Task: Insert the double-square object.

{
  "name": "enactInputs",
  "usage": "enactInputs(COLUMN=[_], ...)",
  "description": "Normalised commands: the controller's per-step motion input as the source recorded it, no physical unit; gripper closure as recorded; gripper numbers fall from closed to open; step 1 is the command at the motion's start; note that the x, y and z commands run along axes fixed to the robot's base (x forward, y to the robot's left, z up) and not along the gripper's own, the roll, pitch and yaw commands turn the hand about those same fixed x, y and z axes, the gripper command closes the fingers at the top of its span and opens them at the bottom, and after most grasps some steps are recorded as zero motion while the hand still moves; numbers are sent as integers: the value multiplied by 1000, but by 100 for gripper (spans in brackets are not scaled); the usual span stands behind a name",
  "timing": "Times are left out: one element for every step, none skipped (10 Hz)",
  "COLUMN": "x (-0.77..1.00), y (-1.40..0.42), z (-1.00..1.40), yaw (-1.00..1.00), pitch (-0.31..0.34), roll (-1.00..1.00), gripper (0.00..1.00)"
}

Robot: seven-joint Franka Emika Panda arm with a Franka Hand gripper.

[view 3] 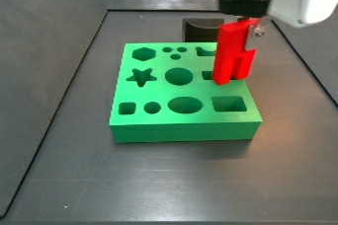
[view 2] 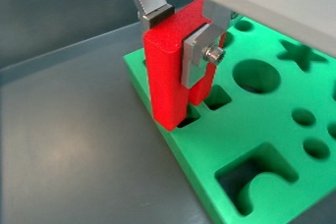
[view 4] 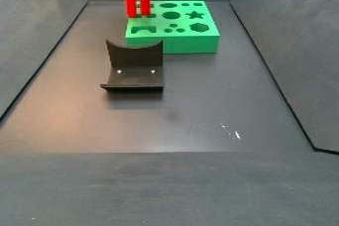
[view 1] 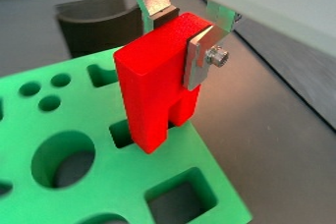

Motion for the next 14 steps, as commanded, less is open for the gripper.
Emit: enactInputs(x=[0,-11,0,-109,-154,-169,-80,-74,-31,0,-20,-11,0,0], y=[0,9,29,-49,-9,0,26,83,26,54,80,120,91,23], z=[-117,-86,-37,-89,-191,-137,-49,-103,-111,-131,-146,-166,-174,-254], yaw=[-960,-937,-874,-386,-94,-46,-226,-263,-123,-74,-80,0,0,0], pitch=[103,146,177,83,0,0,39,49,11,21,17,0,0,-1], roll=[0,0,13,70,67,40,17,0,1,20,24,21,16,0], gripper=[100,100,100,100,100,100,100,100,100,100,100,100,100,100])
